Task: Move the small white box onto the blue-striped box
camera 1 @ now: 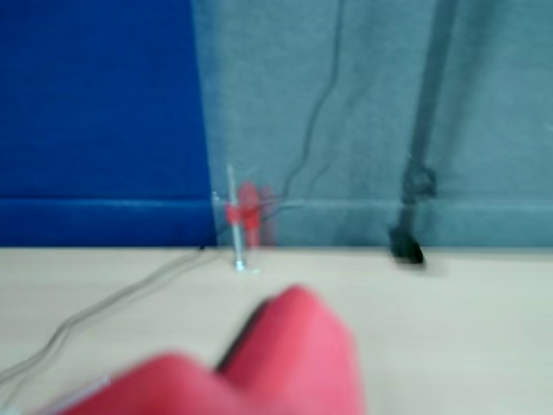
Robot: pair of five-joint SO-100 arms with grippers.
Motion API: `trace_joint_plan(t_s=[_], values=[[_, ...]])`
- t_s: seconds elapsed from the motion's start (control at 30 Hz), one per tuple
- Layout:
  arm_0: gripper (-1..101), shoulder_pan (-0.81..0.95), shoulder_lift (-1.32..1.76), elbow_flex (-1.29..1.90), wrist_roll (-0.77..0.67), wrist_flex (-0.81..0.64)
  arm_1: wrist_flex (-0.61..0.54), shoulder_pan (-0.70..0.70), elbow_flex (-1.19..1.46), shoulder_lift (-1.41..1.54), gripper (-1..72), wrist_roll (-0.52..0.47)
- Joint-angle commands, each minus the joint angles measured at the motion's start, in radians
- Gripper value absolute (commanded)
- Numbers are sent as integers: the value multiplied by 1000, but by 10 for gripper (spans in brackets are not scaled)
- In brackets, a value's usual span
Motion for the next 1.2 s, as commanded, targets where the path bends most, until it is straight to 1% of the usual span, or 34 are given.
trace_joint_plan(t_s=[0.0, 0.03, 0.07, 0.13, 0.17, 0.2, 0.23, 0.3, 0.37, 0.43, 0.47, 0.5, 0.63, 1.07, 1.17], values=[[264, -32, 655, 841, 66, -17, -8, -5, -14, 25, 2, 5], [240, -41, 689, 879, 97, 29, -9, -9, -14, 25, 2, 8], [207, -35, 689, 893, 97, 66, -9, -11, -14, 25, 2, 8], [143, -12, 689, 936, 98, 95, -9, -6, -12, 25, 2, 5], [86, 3, 689, 966, 97, 98, -8, 5, -12, 25, 2, -8], [23, 14, 689, 1014, 89, 87, -6, 37, -12, 25, 2, -44], [0, 29, 692, 1069, 83, 89, 2, 69, -12, 25, 2, -92], [-1, 61, 695, 1198, 91, 86, 9, 123, -12, 26, 4, -149], [-1, 31, 696, 1289, 87, -17, 11, 126, -12, 26, 5, -153], [-1, 6, 696, 1384, 193, -66, 11, 109, -12, 26, 2, -144], [-1, -3, 696, 1391, 221, -66, 9, 103, -12, 26, 2, -124], [-1, -5, 696, 1391, 215, -66, 6, 103, -12, 26, 2, -104], [-1, -32, 696, 1391, 183, -67, 9, 124, -12, 26, 5, -129], [-1, -54, 695, 1404, 184, -74, 9, 107, -12, 26, 5, -130], [-1, -78, 695, 1428, 225, -95, 11, 107, -12, 26, 5, -147]])
